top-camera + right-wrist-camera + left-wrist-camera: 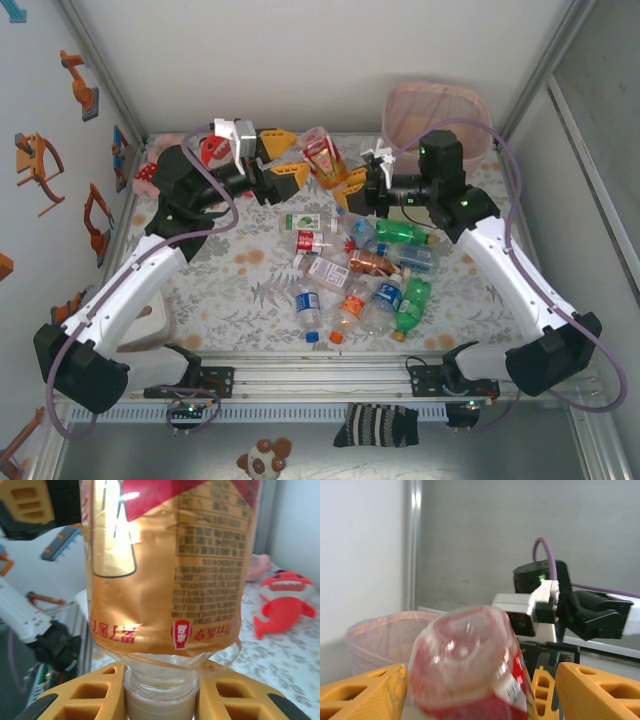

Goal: Put the plastic bottles in the bin

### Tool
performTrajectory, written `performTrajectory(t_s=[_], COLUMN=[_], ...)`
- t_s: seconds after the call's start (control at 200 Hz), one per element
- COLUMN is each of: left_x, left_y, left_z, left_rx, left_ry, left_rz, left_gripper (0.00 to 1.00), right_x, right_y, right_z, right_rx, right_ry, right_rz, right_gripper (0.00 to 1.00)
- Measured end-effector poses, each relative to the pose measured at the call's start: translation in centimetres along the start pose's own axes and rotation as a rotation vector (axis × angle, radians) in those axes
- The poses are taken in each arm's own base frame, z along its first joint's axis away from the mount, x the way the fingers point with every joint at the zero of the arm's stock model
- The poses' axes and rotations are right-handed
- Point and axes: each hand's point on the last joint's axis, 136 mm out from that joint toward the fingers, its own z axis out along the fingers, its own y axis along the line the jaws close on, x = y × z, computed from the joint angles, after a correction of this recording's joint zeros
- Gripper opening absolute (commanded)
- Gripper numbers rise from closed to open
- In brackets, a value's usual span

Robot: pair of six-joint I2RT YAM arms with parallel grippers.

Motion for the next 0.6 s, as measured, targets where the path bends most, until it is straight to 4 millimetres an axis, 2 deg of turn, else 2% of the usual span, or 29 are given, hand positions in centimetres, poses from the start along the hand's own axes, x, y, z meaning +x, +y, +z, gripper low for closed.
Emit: performTrajectory(t_s=[0.175,0.28,0.376,0.481,0.601], left_x=[0.1,0.7,1.3,1.7,2.0], left_y=[0.4,1.1,1.7,2.3,2.7], left_z=[-0.7,-1.1,-1.3,-1.5,-1.7], left_rx=[-0.057,-0.107,-0.147,-0.18,-0.204], left_ry=[-0.004,0.002,0.011,0.024,0.035], left_rz=[0.011,0.004,-0.006,-0.016,-0.023], left_gripper=[0.76,0.76,0.76,0.76,0.76], right_x=[-1.5,-2.9,-3.7,-2.9,-0.5], right_y=[-5.1,-8.2,-11.5,-15.0,-18.5], right_z=[-2.9,-5.7,-9.0,-12.8,-16.1], right_rx=[0.271,0.447,0.61,0.775,0.938], right_ry=[-0.016,-0.037,-0.068,-0.079,-0.031], right_rz=[0.124,0.226,0.328,0.455,0.587], right_gripper=[0.11,0.09,0.09,0.09,0.1])
